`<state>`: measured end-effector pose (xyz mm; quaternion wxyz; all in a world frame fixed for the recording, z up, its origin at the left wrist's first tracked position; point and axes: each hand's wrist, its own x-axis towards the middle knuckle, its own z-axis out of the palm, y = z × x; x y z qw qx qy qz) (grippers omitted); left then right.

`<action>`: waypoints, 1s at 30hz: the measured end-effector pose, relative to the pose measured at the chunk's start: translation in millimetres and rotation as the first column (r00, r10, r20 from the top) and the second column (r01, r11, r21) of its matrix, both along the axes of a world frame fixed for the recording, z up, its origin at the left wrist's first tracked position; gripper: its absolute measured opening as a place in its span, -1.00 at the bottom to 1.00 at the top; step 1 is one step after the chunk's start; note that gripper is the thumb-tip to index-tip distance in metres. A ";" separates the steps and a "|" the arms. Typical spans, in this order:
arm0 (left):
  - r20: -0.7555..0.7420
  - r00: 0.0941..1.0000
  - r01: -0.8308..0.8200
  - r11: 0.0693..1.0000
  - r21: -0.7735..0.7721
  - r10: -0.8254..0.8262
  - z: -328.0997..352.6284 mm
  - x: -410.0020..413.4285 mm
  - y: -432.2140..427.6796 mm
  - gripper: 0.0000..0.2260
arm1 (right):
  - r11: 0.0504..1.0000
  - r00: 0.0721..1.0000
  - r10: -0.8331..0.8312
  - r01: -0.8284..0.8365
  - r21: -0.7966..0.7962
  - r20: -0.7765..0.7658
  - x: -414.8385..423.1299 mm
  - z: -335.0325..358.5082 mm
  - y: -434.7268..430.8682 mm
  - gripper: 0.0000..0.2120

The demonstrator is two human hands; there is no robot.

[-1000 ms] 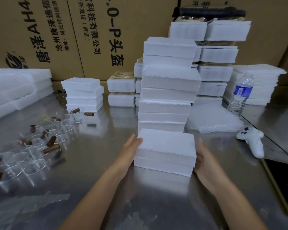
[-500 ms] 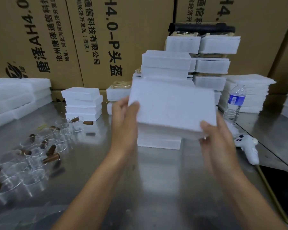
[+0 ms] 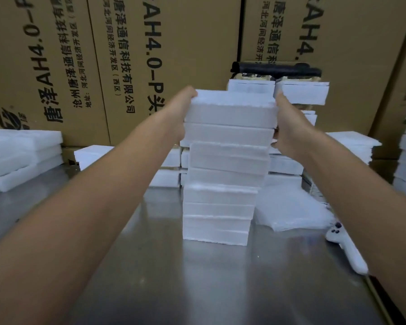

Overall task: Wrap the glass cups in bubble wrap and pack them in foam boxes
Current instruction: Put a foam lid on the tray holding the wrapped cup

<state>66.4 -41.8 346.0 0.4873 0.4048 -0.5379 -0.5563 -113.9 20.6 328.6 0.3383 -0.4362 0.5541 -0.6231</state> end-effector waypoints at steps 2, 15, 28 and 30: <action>0.017 1.000 0.006 0.999 0.045 -0.007 -5.5 -3.8 -10.3 -0.84 | 0.997 0.999 -0.029 0.031 0.065 -0.036 -2.0 -4.4 -11.1 -0.37; 0.041 0.999 0.012 0.997 0.078 -0.015 -15.8 -11.4 -46.3 -0.85 | 0.978 0.978 -0.152 0.169 0.119 -0.140 -7.9 -16.0 -45.0 -0.32; 0.076 0.994 -0.072 0.989 -0.131 0.082 2.2 14.1 -29.7 -0.41 | 0.822 0.859 -0.452 0.296 -0.486 -0.241 18.7 -0.7 3.9 -0.48; 0.035 0.982 -0.168 0.945 -0.281 0.185 2.8 33.6 -13.8 -0.53 | 0.675 0.793 -0.535 0.194 -0.712 -0.292 33.3 -8.4 27.9 -0.59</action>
